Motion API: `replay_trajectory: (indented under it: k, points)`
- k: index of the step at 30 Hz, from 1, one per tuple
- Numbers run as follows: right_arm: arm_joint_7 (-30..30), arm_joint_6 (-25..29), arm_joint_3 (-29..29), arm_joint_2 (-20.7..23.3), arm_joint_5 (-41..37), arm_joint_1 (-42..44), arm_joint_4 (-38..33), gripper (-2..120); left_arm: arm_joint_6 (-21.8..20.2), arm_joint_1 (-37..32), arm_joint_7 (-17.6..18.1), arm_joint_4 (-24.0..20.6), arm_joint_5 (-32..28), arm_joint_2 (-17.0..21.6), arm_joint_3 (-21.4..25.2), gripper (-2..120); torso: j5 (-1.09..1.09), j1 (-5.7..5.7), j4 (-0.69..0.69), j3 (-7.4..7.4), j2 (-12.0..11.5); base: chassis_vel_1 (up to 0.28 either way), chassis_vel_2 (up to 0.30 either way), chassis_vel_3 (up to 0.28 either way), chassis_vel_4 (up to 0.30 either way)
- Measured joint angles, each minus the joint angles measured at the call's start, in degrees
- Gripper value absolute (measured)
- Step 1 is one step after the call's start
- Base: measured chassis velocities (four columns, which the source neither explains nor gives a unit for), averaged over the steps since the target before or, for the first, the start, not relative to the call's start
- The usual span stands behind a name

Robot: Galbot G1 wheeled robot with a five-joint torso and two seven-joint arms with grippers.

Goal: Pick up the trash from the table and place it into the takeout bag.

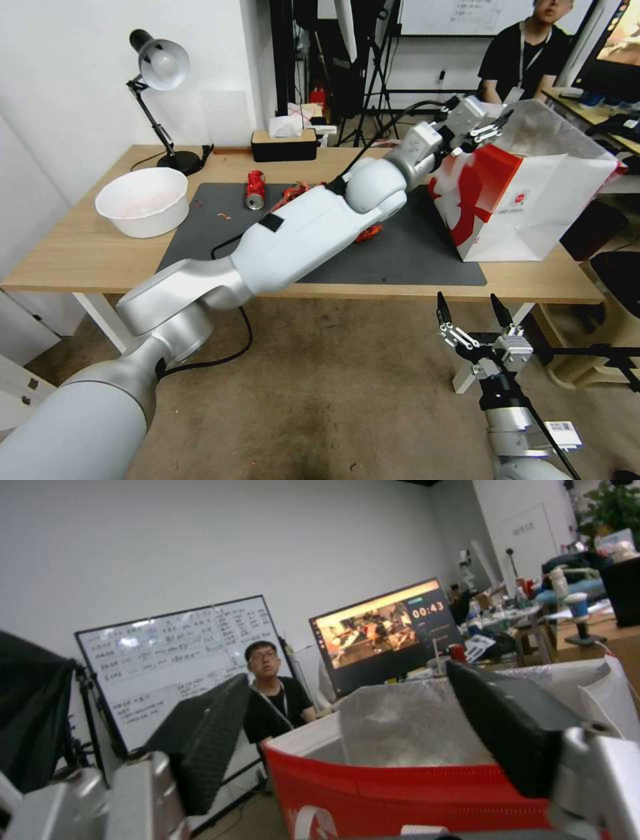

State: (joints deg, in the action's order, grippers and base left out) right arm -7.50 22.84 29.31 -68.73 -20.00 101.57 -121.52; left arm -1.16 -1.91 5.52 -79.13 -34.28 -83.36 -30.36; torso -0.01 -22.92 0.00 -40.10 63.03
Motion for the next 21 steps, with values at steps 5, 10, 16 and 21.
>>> replay_trajectory:
  k: [5, 10, 16, 21]
  points:
    - [0.0, -0.1, 0.0, 0.1, 0.0, 0.0, -0.1, 100, -0.9, -4.2, 1.5, -4.6, -2.0, 3.0, 2.7, 94, -0.01, 0.01, 0.0, 0.0, 0.0, 0.0, 0.0, 0.0, 0.0]
    - [0.0, -0.1, 0.0, 0.3, 0.1, 0.4, -0.3, 100, -6.4, -9.9, 11.3, -8.3, -0.9, 4.5, 7.0, 100, -0.01, 0.01, 0.0, 0.0, 0.0, 0.0, 0.0, 0.0, 0.0]
    - [0.0, -0.1, -0.1, 0.4, 0.2, 0.6, -0.2, 100, -17.7, -14.2, 27.3, -12.8, -1.4, 6.4, 10.0, 100, -0.01, 0.01, 0.0, 0.0, 0.0, 0.0, 0.0, 0.0, 0.0]
    - [0.0, -0.2, -0.5, 0.3, 0.5, 0.4, -0.1, 100, -21.4, -17.9, 34.9, -16.6, -1.3, 8.9, 12.6, 100, 0.0, 0.01, 0.0, 0.0, 0.0, 0.0, 0.0, 0.0, 0.0]
